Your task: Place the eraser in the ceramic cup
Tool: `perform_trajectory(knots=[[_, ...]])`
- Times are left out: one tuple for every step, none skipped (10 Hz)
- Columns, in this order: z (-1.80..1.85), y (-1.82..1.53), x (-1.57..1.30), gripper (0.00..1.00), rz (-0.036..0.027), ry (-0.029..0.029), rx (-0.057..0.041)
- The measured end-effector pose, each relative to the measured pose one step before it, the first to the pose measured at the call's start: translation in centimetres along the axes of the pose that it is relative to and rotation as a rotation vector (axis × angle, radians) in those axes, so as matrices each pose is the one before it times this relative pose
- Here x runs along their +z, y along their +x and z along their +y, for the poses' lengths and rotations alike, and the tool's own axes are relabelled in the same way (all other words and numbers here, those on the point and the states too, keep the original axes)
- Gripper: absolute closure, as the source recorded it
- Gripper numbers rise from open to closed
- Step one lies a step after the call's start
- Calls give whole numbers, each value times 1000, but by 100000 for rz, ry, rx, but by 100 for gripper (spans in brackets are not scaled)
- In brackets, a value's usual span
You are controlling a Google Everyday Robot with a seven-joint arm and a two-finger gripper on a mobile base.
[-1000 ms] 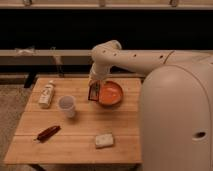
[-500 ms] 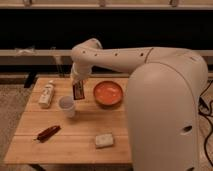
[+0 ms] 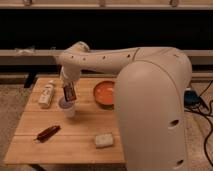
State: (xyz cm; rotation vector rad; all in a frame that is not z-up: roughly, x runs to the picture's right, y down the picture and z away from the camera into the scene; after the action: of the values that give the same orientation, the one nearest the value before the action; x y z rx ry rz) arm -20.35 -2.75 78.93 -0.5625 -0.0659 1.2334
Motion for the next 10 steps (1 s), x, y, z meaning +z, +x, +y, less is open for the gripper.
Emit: perform_trajectory(knots=[[-135, -58, 397, 79, -378, 266, 755], [295, -129, 349, 70, -234, -274, 355], [470, -77, 309, 61, -99, -291, -110], [279, 30, 310, 49, 21, -216, 61], [116, 52, 131, 42, -83, -72, -121], [283, 74, 129, 40, -6, -207, -520], [566, 69, 153, 40, 41, -515, -674], [514, 64, 186, 40, 23, -430, -721], [54, 34, 104, 40, -27, -20, -185], [90, 54, 112, 40, -101, -129, -236]])
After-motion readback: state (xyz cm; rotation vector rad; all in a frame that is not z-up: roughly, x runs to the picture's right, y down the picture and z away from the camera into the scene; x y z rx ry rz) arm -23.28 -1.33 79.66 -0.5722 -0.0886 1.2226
